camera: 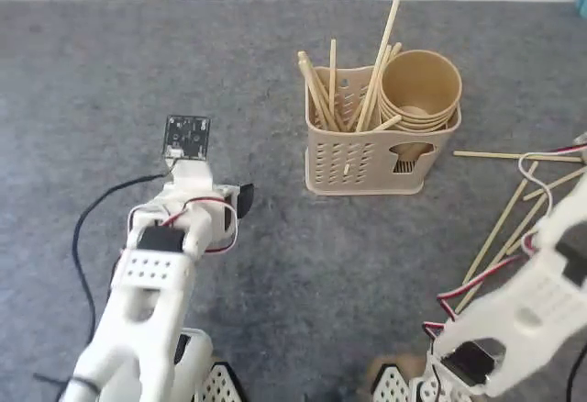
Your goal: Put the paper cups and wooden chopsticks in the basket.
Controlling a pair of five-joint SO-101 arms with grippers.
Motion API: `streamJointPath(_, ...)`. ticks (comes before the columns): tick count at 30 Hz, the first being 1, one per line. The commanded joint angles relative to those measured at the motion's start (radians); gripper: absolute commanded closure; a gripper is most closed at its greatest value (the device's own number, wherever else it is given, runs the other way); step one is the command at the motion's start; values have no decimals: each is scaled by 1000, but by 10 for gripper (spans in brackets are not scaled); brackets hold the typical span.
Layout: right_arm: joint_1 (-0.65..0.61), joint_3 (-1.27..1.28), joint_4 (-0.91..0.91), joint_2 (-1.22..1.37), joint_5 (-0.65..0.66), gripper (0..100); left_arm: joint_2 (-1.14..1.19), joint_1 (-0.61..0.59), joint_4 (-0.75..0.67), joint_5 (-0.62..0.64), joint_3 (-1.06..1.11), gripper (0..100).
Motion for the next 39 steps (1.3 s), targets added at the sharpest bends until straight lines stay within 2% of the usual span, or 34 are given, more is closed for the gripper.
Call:
streamJointPath(1, 1, -313, 13, 154, -23, 804, 149, -2, -28, 14, -128, 754)
streamJointPath(13, 27, -1059, -28, 771, -18, 804, 216, 2, -28, 11, -173, 754)
streamJointPath(18, 33, -1135, -25, 881, 21, 812, 221, 2, -28, 9, -174, 754)
streamJointPath(22, 51, -1134, -59, 932, 78, 916, 221, 2, -28, 8, -174, 754)
streamJointPath(25, 62, -1143, -61, 949, 152, 997, 222, 2, -28, 8, -174, 754)
streamJointPath(31, 117, -1224, 82, 892, 167, 991, 222, 2, -28, 8, -174, 754)
streamJointPath(39, 185, -1223, 249, 587, 207, 991, 224, 2, -28, 8, -173, 754)
